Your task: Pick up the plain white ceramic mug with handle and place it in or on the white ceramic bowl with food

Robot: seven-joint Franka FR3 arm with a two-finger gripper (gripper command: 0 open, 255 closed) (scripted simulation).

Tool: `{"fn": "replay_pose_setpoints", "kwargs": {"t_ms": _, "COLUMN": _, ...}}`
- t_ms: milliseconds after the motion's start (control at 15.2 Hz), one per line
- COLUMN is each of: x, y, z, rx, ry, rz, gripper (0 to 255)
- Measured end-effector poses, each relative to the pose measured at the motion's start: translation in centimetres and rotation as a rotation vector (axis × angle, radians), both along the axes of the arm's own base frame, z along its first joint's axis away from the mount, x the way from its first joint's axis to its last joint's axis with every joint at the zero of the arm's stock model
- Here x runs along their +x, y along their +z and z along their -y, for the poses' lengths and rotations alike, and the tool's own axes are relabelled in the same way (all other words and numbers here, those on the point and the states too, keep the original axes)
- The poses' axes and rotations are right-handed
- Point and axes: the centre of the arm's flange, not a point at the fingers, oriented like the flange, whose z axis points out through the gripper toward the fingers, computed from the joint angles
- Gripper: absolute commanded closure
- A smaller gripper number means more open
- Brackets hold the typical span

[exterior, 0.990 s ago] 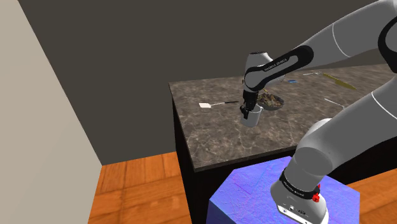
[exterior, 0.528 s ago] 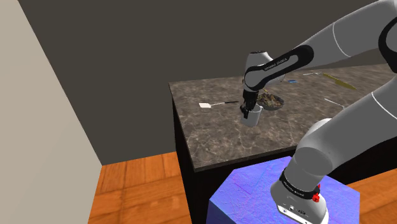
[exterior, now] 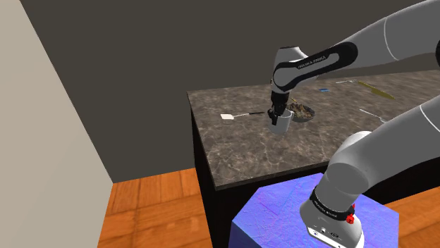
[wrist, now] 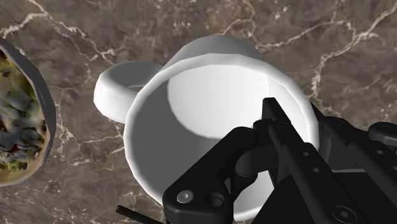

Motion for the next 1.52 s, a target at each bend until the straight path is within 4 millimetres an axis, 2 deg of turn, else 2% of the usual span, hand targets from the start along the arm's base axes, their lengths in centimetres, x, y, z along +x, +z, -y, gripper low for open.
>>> {"fn": "replay_pose_setpoints", "kwargs": {"t_ms": 1320, "x": 0.0, "y": 10.4, "z": 0.1, "rx": 0.0, "ry": 0.0, "rz": 0.0, "gripper": 255}}
{"fn": "replay_pose_setpoints", "kwargs": {"t_ms": 1452, "x": -0.1, "y": 10.8, "z": 1.4, "rx": 0.0, "ry": -0.001, "rz": 0.0, "gripper": 255}}
{"fn": "replay_pose_setpoints", "kwargs": {"t_ms": 1518, "x": -0.4, "y": 11.0, "z": 2.8, "rx": 0.0, "ry": -0.002, "rz": 0.0, "gripper": 255}}
